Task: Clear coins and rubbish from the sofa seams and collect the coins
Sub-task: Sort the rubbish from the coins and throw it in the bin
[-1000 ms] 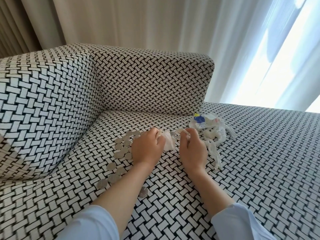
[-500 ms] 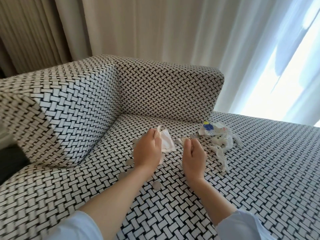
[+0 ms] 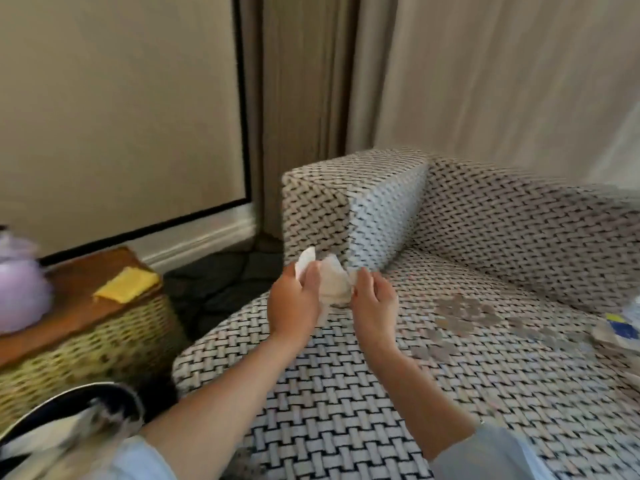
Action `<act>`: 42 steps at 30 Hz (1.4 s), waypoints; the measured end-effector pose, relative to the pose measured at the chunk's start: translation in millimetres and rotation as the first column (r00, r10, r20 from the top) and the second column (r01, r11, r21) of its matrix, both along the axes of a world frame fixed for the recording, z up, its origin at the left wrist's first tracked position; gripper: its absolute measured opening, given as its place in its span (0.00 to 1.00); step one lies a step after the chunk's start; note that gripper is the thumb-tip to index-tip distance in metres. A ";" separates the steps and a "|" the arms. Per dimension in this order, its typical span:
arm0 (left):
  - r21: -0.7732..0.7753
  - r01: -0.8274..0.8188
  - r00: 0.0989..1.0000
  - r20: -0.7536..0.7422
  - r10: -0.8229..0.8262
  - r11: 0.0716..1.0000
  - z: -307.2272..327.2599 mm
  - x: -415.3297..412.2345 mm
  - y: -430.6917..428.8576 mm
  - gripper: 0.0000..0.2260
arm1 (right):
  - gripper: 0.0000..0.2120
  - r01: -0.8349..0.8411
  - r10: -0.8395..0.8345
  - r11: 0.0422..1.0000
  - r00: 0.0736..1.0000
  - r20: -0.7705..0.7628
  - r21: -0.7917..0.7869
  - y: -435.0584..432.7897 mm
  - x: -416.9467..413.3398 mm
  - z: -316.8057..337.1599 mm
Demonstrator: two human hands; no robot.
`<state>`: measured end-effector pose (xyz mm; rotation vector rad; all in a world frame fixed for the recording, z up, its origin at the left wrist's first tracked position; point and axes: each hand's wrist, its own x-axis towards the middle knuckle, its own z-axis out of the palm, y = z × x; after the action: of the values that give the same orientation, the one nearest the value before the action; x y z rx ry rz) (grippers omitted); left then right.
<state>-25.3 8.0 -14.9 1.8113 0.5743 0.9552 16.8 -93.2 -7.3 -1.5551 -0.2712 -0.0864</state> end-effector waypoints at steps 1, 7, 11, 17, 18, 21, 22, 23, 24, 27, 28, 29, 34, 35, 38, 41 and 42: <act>-0.008 -0.044 0.999 0.010 0.044 0.999 -1.8 -16.4 20.3 0.15 | 0.18 -0.041 0.041 0.999 0.999 -0.001 -0.011 22.8 -11.3 -1.8; -0.070 -0.311 0.949 0.019 0.313 0.948 -17.1 -121.1 122.4 0.12 | 0.18 -0.287 0.287 0.957 0.958 -0.006 -0.032 145.1 -89.4 -20.5; -0.141 -0.448 0.893 -0.034 0.448 0.883 -43.3 -191.0 172.2 0.12 | 0.18 -0.440 0.436 0.892 0.898 -0.056 -0.108 210.6 -143.7 -44.9; -0.349 -0.543 0.839 -0.242 0.487 0.764 -93.4 -261.6 216.1 0.10 | 0.19 -0.610 0.560 0.723 0.792 -0.243 -0.324 275.0 -203.3 -94.2; -0.400 -0.553 0.832 -0.306 0.462 0.731 -101.2 -267.4 221.5 0.09 | 0.19 -0.624 0.557 0.701 0.781 -0.281 -0.344 279.5 -208.4 -104.1; -0.490 -0.605 0.792 -0.449 0.414 0.627 -121.6 -277.5 230.6 0.08 | 0.18 -0.657 0.530 0.657 0.751 -0.394 -0.370 286.2 -218.8 -130.9; -0.500 -0.620 0.780 -0.472 0.410 0.604 -127.4 -278.9 231.6 0.09 | 0.17 -0.663 0.518 0.646 0.744 -0.421 -0.377 287.3 -220.2 -137.8; -0.508 -0.631 0.771 -0.494 0.401 0.587 -132.7 -279.8 232.5 0.09 | 0.16 -0.671 0.506 0.637 0.736 -0.450 -0.380 288.7 -221.6 -143.5; -0.516 -0.635 0.767 -0.513 0.386 0.575 -136.0 -281.7 231.0 0.08 | 0.15 -0.683 0.497 0.625 0.721 -0.483 -0.377 289.5 -223.1 -148.7; -0.542 -0.589 0.792 -0.536 0.294 0.599 -143.9 -283.0 227.6 0.09 | 0.11 -0.761 0.495 0.558 0.626 -0.602 -0.332 290.1 -222.8 -153.5; -0.560 -0.571 0.801 -0.539 0.259 0.601 -144.5 -282.9 226.4 0.15 | 0.10 -0.796 0.507 0.525 0.576 -0.641 -0.300 289.8 -222.6 -153.7; -0.573 -0.552 0.808 -0.547 0.219 0.606 -143.2 -282.8 225.3 0.18 | 0.11 -0.824 0.508 0.501 0.528 -0.681 -0.264 289.8 -222.6 -152.8; -0.530 -0.563 0.765 -0.624 0.158 0.634 -141.4 -281.0 227.3 0.22 | 0.16 -0.852 0.415 0.474 0.439 -0.797 -0.222 284.8 -220.9 -142.1; -0.498 -0.585 0.746 -0.640 0.185 0.640 -141.5 -279.6 227.8 0.23 | 0.16 -0.846 0.431 0.481 0.458 -0.777 -0.231 283.8 -219.0 -139.7; -0.474 -0.600 0.778 -0.534 0.331 0.644 -136.3 -274.3 225.2 0.15 | 0.13 -0.814 0.476 0.531 0.516 -0.713 -0.235 280.3 -213.6 -129.0; -0.497 -0.559 0.828 -0.377 0.415 0.664 -123.2 -265.3 221.0 0.11 | 0.13 -0.802 0.512 0.527 0.564 -0.648 -0.281 278.2 -207.4 -115.1; -0.493 -0.544 0.839 -0.333 0.430 0.679 -115.7 -260.6 218.5 0.09 | 0.14 -0.786 0.536 0.543 0.594 -0.600 -0.294 274.9 -204.1 -109.9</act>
<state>-285.8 226.5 -130.7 1.2081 1.3738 0.8231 -187.3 181.7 -117.2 -1.8562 -0.5624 1.0727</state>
